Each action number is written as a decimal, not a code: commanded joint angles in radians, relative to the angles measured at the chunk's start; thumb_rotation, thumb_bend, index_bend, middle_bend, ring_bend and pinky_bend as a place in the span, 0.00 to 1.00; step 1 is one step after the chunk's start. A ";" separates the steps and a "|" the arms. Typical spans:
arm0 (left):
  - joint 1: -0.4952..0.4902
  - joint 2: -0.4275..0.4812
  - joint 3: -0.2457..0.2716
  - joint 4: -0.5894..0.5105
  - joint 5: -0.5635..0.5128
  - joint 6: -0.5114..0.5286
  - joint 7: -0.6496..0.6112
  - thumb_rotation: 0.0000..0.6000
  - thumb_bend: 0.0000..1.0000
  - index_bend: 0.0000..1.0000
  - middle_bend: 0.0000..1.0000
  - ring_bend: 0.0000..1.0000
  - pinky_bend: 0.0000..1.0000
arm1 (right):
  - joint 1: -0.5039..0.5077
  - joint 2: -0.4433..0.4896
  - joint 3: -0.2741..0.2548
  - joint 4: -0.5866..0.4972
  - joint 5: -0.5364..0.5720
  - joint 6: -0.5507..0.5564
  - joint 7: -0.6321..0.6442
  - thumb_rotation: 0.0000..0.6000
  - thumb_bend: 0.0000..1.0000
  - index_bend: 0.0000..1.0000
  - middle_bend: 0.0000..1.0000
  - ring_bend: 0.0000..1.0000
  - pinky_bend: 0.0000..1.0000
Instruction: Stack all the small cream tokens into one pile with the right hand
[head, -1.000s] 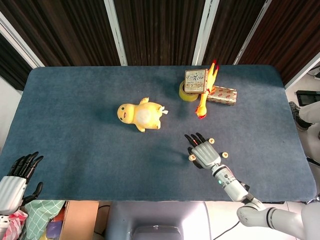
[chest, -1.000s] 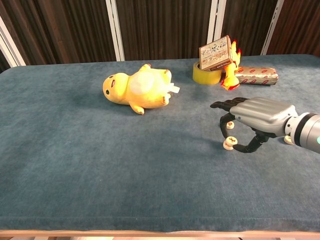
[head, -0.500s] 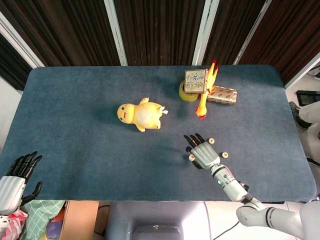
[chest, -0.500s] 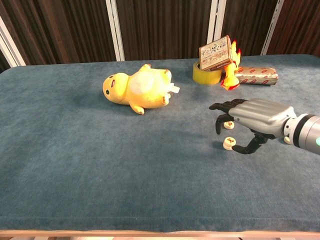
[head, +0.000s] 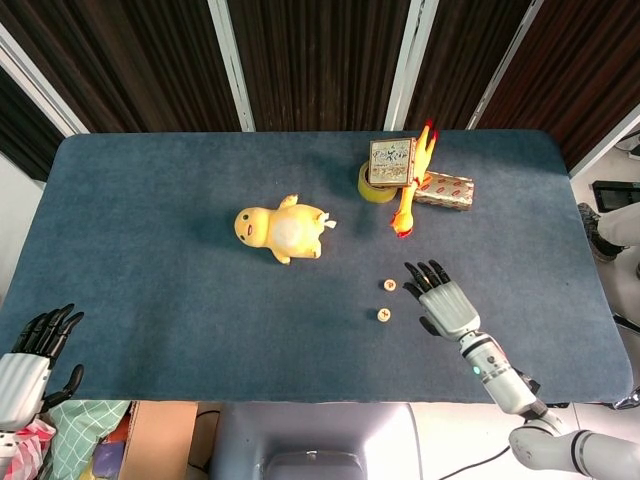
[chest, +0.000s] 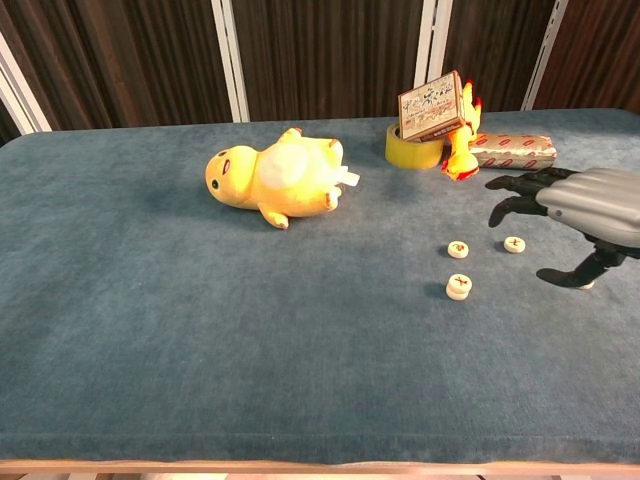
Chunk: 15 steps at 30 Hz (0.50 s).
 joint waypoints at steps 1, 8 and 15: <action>-0.001 -0.001 0.000 -0.001 0.001 -0.001 0.002 1.00 0.45 0.00 0.00 0.00 0.09 | -0.023 0.004 -0.021 0.056 0.016 -0.015 0.020 1.00 0.44 0.38 0.00 0.00 0.00; -0.007 -0.004 0.000 -0.002 0.000 -0.015 0.008 1.00 0.45 0.00 0.00 0.00 0.09 | -0.034 -0.045 -0.030 0.195 0.012 -0.040 0.108 1.00 0.44 0.46 0.00 0.00 0.00; -0.008 -0.005 -0.002 -0.003 -0.006 -0.018 0.013 1.00 0.45 0.00 0.00 0.00 0.09 | -0.032 -0.077 -0.038 0.269 -0.014 -0.055 0.168 1.00 0.44 0.50 0.00 0.00 0.00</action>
